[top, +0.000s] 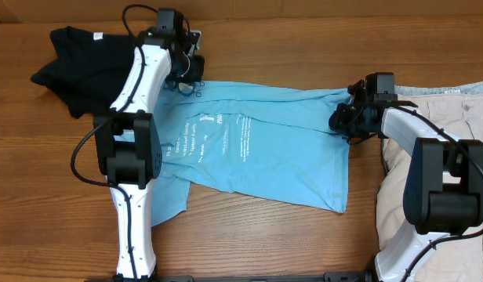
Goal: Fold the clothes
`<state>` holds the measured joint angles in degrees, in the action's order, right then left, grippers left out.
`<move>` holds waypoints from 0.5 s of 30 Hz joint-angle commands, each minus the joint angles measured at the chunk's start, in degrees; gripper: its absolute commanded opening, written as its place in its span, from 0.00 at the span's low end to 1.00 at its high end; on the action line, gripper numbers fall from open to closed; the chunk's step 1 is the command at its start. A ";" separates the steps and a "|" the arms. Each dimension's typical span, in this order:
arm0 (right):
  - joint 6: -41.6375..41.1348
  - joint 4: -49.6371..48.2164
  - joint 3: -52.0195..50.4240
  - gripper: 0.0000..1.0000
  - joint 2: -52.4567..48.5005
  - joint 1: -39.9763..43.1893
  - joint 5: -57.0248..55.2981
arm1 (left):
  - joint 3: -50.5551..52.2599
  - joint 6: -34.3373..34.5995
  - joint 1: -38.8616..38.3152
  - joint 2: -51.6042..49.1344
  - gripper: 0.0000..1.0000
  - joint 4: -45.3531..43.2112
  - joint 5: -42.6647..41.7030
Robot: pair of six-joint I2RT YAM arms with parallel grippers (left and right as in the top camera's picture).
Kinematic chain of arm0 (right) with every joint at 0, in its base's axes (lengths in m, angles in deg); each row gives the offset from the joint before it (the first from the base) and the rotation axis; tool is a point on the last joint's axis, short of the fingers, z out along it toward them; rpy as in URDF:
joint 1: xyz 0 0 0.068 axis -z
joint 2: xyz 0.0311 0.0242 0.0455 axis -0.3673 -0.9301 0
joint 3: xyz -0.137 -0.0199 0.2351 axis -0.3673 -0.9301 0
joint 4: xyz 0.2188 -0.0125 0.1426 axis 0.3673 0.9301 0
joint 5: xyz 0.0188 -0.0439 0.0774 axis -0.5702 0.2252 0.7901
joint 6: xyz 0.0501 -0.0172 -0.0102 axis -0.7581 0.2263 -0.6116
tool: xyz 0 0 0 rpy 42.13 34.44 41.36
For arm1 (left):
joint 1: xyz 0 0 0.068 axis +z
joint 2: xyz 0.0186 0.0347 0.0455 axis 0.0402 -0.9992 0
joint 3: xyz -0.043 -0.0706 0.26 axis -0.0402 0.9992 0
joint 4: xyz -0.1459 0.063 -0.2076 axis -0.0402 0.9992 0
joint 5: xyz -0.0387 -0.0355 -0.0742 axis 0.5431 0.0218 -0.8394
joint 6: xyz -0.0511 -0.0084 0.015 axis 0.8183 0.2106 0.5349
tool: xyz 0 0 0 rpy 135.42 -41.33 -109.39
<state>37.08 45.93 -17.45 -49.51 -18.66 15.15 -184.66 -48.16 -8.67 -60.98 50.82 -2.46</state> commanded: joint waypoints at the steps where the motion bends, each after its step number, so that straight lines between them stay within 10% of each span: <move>1: 0.02 2.25 -1.75 0.05 -1.49 -0.15 -4.46 | -6.49 -1.38 -0.07 -0.70 0.20 8.46 -0.15; 3: 0.02 2.47 -1.75 0.09 -1.49 -0.15 -4.46 | -8.48 0.00 0.50 -0.70 0.51 13.51 2.25; 5: 0.02 2.69 -1.75 0.11 -1.46 -0.15 -4.46 | -8.98 0.46 1.38 -0.70 0.59 15.39 1.62; 15: 0.02 2.69 -1.75 0.14 -1.46 -0.15 -4.46 | -3.69 -6.12 1.20 -1.25 0.47 10.84 -1.36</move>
<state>36.93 46.74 -17.26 -49.30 -18.94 15.35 -191.06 -51.22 -6.66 -61.04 61.35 -4.80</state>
